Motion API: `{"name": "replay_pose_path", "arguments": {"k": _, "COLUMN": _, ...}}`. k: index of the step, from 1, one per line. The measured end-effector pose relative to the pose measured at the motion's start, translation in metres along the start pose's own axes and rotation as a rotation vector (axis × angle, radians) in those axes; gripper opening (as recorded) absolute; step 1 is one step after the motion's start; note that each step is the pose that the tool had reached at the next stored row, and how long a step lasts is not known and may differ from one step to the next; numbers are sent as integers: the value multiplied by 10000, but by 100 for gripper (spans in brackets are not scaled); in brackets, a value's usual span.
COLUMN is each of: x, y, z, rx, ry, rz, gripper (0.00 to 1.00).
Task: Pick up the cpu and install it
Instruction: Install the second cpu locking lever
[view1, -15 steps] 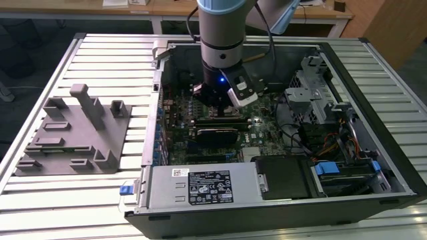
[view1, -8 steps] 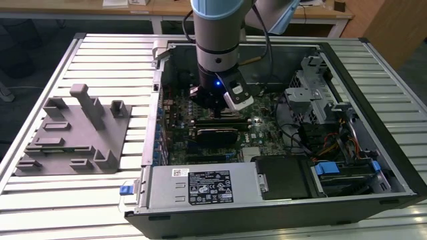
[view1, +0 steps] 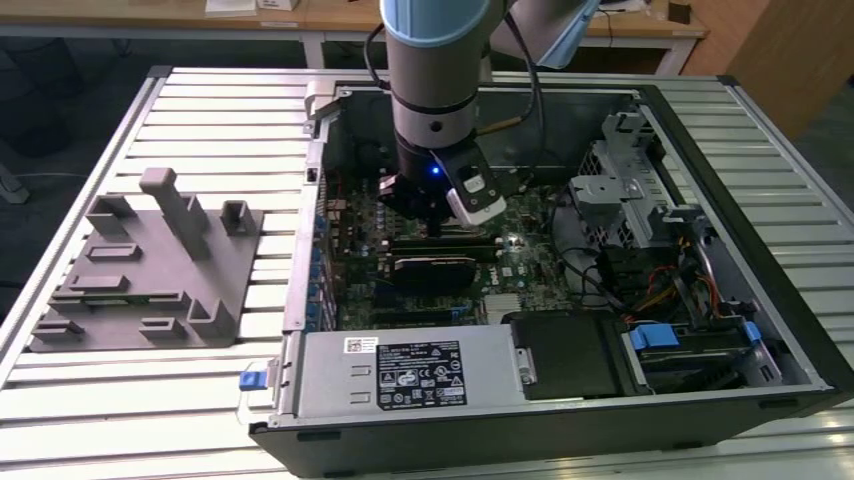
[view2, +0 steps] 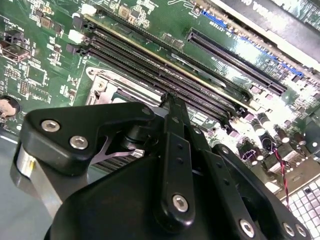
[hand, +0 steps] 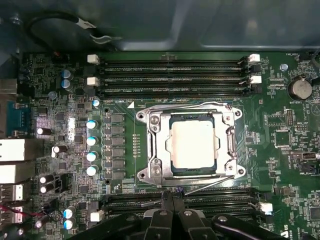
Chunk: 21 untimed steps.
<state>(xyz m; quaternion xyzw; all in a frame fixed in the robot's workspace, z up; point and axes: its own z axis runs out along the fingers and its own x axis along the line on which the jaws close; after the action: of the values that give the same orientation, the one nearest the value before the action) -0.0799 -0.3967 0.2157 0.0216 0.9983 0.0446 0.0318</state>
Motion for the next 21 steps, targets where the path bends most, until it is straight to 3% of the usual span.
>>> {"name": "replay_pose_path", "arguments": {"k": 7, "x": 72, "y": -36, "z": 27, "rx": -83, "ry": 4, "rz": 5, "gripper": 11}}
{"name": "replay_pose_path", "arguments": {"k": 15, "x": 78, "y": -46, "z": 38, "rx": -123, "ry": 6, "rz": 7, "gripper": 11}}
{"name": "replay_pose_path", "arguments": {"k": 19, "x": 86, "y": -75, "z": 60, "rx": -262, "ry": 12, "rz": 15, "gripper": 11}}
{"name": "replay_pose_path", "arguments": {"k": 21, "x": 88, "y": -89, "z": 66, "rx": -399, "ry": 18, "rz": 25, "gripper": 11}}
